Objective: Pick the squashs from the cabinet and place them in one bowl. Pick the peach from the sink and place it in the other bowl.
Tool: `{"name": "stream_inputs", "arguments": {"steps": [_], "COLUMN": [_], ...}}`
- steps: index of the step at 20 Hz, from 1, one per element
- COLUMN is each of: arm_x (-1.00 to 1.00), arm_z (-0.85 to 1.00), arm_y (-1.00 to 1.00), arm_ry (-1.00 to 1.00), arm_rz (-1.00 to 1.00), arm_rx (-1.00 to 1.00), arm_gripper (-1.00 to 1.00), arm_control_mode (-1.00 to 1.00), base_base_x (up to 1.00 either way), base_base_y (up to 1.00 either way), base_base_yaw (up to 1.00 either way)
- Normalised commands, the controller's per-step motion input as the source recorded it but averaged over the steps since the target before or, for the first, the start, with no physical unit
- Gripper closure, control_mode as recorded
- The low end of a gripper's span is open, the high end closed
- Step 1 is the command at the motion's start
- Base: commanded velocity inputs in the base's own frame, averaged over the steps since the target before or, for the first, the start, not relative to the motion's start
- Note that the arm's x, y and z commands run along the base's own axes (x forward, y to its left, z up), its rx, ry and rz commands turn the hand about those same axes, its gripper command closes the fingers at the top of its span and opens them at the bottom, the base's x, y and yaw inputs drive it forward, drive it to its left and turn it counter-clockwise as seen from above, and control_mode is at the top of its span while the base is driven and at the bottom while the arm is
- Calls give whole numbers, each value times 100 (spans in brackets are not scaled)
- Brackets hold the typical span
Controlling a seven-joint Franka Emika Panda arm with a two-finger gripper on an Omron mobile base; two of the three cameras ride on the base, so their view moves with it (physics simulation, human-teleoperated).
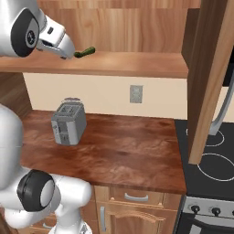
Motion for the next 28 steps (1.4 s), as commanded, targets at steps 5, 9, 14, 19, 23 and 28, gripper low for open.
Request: {"name": "stream_inputs", "arguments": {"steps": [5, 9, 14, 19, 23, 28], "arm_x": [0, 0, 0, 0, 0, 0], "arm_z": [-33, -18, -3, 8, 15, 11], "arm_y": [2, 3, 0, 0, 0, 0], "arm_ry": [-20, -28, -30, -9, -1, 0], "arm_rz": [0, 0, 1, 3, 4, 1], "arm_rx": [-15, -16, -5, 3, 4, 5], "arm_gripper": [-100, -100, -100, -100, -100, -100], "arm_control_mode": [-100, -100, -100, -100, -100, -100], "base_base_x": [0, 0, 0, 0, 0, 0], "base_base_y": [0, 0, 0, 0, 0, 0], "base_base_yaw": [0, 0, 0, 0, 0, 0]}}
